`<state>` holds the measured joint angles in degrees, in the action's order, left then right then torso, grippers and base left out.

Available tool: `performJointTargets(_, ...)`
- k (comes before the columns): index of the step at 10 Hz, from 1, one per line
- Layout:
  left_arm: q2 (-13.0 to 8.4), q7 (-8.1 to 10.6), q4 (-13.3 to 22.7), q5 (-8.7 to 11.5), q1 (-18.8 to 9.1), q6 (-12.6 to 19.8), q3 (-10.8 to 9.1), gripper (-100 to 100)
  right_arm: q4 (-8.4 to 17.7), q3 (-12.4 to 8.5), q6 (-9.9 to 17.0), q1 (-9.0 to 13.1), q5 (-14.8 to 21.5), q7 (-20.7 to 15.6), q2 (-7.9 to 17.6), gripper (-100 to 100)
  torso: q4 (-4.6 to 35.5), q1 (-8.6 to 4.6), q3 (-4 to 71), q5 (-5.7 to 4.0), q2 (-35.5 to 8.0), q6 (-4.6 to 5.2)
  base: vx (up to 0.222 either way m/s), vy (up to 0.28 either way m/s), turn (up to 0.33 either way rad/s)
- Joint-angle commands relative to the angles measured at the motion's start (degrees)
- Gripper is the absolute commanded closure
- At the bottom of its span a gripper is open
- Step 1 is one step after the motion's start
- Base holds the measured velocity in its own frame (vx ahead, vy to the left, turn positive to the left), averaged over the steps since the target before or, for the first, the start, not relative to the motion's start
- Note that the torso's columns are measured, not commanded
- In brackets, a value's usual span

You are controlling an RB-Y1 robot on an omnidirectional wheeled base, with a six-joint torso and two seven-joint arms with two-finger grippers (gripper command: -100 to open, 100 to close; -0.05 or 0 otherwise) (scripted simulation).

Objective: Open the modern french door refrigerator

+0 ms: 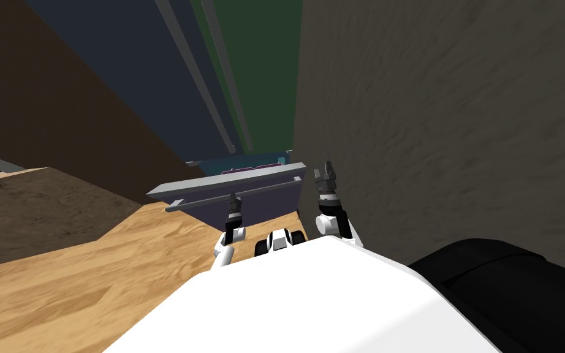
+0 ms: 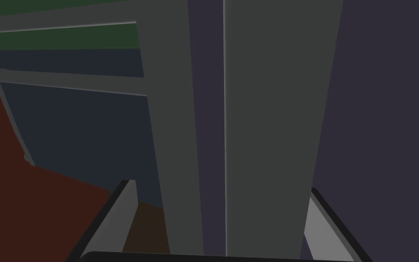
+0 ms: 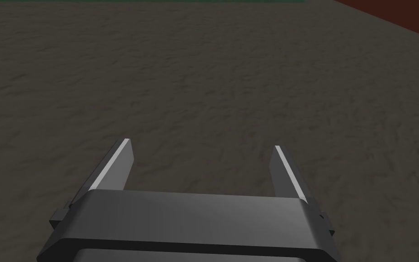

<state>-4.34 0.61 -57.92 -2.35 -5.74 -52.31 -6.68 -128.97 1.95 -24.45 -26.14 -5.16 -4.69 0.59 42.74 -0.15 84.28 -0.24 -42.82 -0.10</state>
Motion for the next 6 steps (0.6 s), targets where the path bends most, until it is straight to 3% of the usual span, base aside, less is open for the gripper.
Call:
performJointTargets(1, 0.0, 0.00, 0.1, 0.0, 0.0, 0.4, 0.02, 0, 0.0, 0.0, 0.0, 0.0, 0.0, 0.0, 0.0, 0, -0.1, 0.01, 0.0, 0.05, 0.1, 0.03, 0.000, 0.000, 0.000)
performJointTargets(6, 0.1, 0.03, 0.6, 0.0, 0.4, 0.7, 0.07, 0, 0.0, 0.0, 0.0, 0.0, 0.0, 0.0, 0.0, 0, -0.4, 0.12, 0.3, 0.20, 0.5, 0.10, 0.000, 0.000, 0.000)
